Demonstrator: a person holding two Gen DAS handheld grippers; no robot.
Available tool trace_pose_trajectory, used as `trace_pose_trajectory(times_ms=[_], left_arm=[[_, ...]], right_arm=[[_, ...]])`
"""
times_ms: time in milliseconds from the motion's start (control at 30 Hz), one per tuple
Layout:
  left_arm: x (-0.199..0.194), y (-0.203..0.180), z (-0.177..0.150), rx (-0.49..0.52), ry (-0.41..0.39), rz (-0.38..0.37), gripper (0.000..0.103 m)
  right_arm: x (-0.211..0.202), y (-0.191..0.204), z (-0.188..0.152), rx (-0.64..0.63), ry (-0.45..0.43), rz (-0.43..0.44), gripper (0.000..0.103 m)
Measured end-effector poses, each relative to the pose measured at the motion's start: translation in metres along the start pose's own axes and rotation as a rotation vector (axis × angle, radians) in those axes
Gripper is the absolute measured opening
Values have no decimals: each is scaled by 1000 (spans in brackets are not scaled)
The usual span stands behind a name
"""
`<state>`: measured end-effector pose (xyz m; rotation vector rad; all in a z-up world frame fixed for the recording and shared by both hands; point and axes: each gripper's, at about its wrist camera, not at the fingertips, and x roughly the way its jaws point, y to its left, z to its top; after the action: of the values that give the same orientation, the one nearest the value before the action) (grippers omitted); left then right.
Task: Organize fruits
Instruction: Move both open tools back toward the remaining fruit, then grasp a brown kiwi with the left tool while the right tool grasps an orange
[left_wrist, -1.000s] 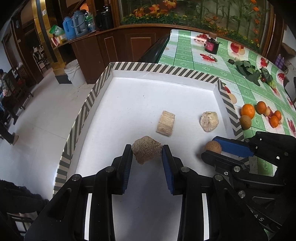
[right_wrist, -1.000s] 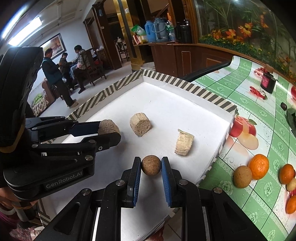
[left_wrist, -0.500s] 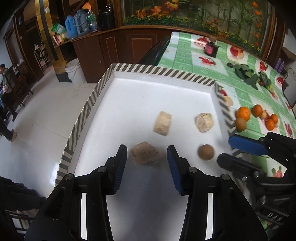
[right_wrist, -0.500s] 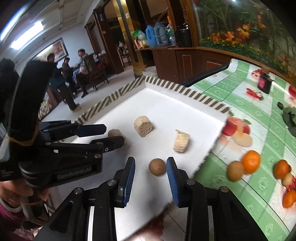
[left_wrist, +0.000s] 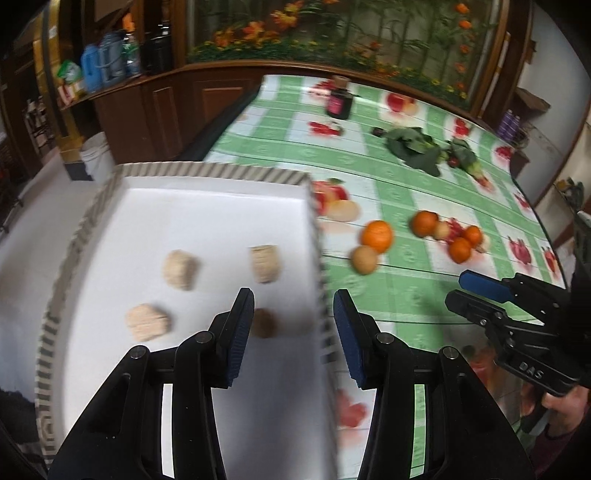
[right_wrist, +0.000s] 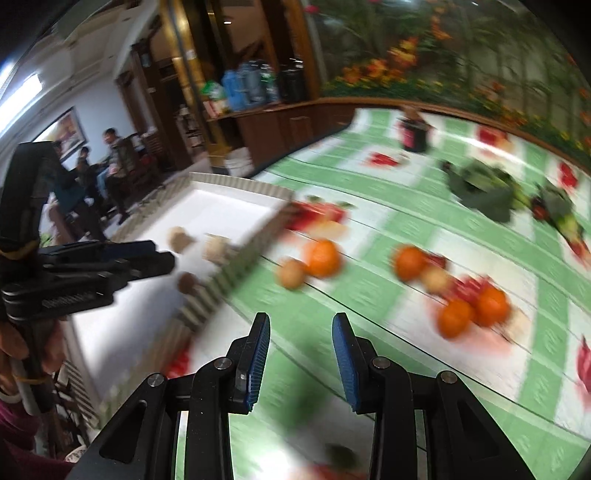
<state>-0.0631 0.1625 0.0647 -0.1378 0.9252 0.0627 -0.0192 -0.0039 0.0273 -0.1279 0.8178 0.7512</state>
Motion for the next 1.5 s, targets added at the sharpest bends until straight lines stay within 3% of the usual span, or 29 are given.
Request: trace_pose_trajectory(times_ms=[267, 433, 667, 1033, 1100, 1133, 1200, 1233, 1500], left_arm=[[24, -46, 11, 101, 23, -58, 45], [46, -62, 16, 162, 65, -53, 45], [65, -69, 22, 220, 88, -42, 45], [87, -68, 30, 219, 148, -45, 45], [90, -68, 30, 218, 163, -54, 44], [90, -68, 30, 224, 164, -57, 44], [90, -70, 29, 232, 165, -63, 35], [91, -71, 29, 232, 169, -72, 25], [75, -73, 24, 250, 112, -60, 26]], right_arm=[[-14, -59, -22, 92, 17, -78, 34], [-15, -83, -23, 154, 9, -88, 34], [5, -90, -10, 147, 26, -112, 39], [17, -94, 1, 131, 8, -156, 40], [19, -93, 3, 124, 9, -154, 39], [20, -92, 3, 121, 9, -152, 32], [20, -91, 4, 118, 10, -149, 30], [19, -92, 3, 122, 9, -141, 29], [9, -93, -6, 157, 6, -109, 29]])
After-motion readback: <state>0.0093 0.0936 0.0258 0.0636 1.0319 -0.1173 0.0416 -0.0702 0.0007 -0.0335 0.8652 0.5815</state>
